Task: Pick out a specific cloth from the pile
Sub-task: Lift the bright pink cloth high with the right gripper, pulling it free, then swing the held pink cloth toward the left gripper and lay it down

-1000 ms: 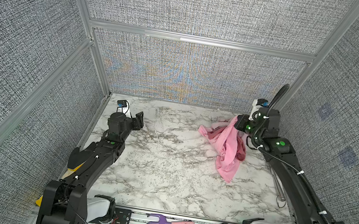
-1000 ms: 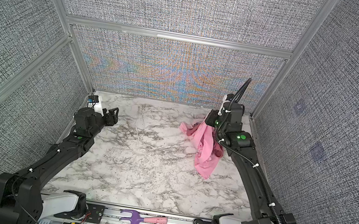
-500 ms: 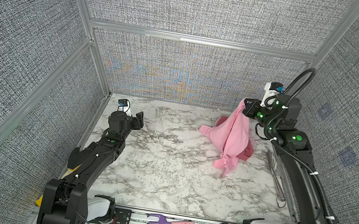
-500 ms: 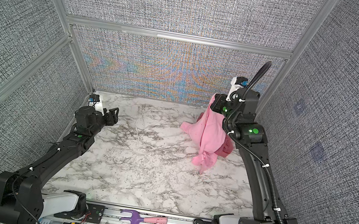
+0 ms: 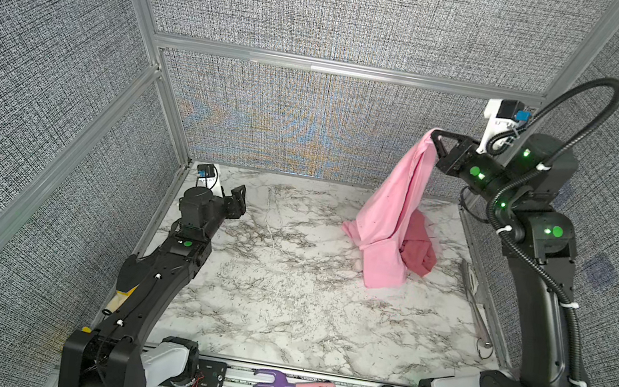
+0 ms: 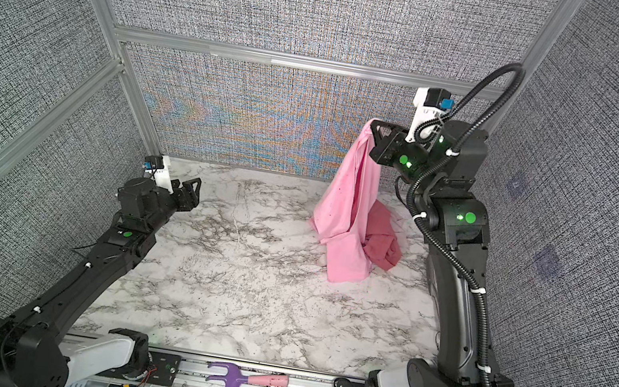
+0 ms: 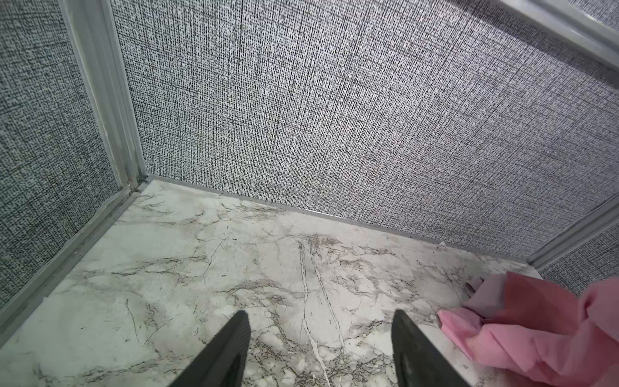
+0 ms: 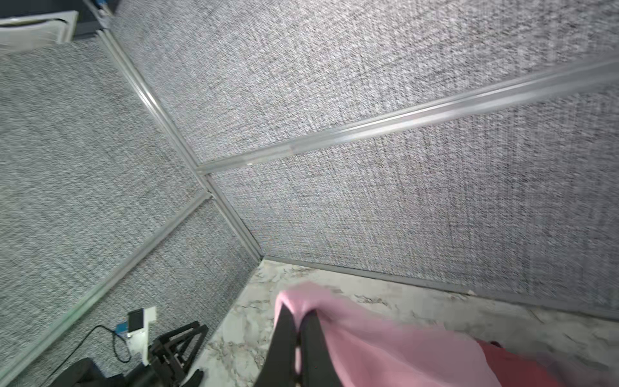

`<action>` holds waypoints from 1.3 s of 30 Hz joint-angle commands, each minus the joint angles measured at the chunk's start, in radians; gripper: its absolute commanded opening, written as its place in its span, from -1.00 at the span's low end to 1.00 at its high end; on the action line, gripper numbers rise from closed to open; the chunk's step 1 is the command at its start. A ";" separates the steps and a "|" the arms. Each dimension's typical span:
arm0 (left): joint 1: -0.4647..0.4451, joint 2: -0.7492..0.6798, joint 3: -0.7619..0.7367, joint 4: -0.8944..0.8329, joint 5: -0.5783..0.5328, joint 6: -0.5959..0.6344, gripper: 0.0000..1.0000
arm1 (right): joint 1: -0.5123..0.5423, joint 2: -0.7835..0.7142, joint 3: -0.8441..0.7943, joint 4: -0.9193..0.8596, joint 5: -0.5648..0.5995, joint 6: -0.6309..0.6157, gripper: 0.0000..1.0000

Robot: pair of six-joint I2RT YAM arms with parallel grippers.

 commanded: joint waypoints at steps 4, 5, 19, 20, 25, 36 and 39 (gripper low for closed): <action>0.001 -0.048 0.069 -0.144 -0.048 -0.019 0.38 | 0.085 0.133 0.276 -0.028 -0.185 0.028 -1.00; 0.002 -0.059 0.078 -0.159 -0.055 -0.017 0.38 | 0.102 0.160 0.328 -0.043 -0.205 0.029 -1.00; 0.002 -0.167 0.130 -0.282 -0.112 -0.005 0.38 | 0.241 0.294 0.469 0.110 -0.333 0.156 -1.00; 0.002 -0.177 0.130 -0.286 -0.113 -0.006 0.38 | 0.252 0.306 0.470 0.134 -0.342 0.173 -1.00; 0.001 -0.214 0.131 -0.311 -0.129 -0.003 0.37 | 0.319 0.382 0.506 0.193 -0.356 0.196 -1.00; 0.003 -0.290 0.160 -0.414 -0.184 0.026 0.38 | 0.444 0.563 0.525 0.334 -0.304 0.197 -1.00; 0.003 -0.312 0.176 -0.452 -0.187 0.034 0.38 | 0.474 0.624 0.523 0.352 -0.296 0.185 -1.00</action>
